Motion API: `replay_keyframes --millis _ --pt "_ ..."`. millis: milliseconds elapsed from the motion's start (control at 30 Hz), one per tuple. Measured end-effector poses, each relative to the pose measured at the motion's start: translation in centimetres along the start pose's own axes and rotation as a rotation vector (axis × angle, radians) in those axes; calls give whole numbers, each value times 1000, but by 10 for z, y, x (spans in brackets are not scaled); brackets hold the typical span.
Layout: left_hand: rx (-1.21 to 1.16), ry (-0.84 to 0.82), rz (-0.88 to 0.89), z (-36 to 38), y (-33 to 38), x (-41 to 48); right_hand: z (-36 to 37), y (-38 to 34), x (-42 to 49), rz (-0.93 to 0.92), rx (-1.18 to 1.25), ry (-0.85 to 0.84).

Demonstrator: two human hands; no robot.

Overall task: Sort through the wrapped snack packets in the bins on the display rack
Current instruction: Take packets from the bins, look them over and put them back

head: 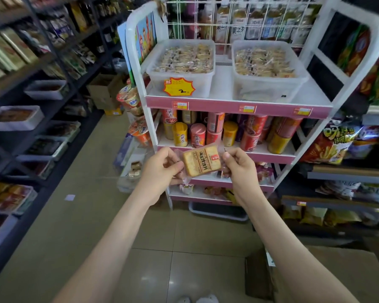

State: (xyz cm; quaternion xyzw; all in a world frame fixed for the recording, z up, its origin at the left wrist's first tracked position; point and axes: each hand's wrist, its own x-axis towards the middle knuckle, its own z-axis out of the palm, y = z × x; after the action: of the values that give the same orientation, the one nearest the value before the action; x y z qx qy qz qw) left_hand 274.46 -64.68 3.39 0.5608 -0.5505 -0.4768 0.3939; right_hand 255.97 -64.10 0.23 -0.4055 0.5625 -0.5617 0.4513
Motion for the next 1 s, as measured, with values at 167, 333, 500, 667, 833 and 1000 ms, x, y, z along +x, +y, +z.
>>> replay_keyframes --millis 167,333,500,667,833,1000 --pt "3 12 -19 -15 -11 -12 15 5 -19 12 105 -27" --pt "223 100 18 -13 -12 -20 28 -3 -31 -93 -53 96" --pt "-220 -172 -35 -2 6 -32 55 -19 -53 -421 -242 -25" --pt "-588 -185 -57 -12 5 -26 62 -18 -62 -655 -269 -267" --pt "-769 -231 -97 -25 -7 -14 48 -34 -46 -414 -167 2" --pt "-832 -410 -73 -33 -11 -6 36 -38 -26 -74 -200 -91"
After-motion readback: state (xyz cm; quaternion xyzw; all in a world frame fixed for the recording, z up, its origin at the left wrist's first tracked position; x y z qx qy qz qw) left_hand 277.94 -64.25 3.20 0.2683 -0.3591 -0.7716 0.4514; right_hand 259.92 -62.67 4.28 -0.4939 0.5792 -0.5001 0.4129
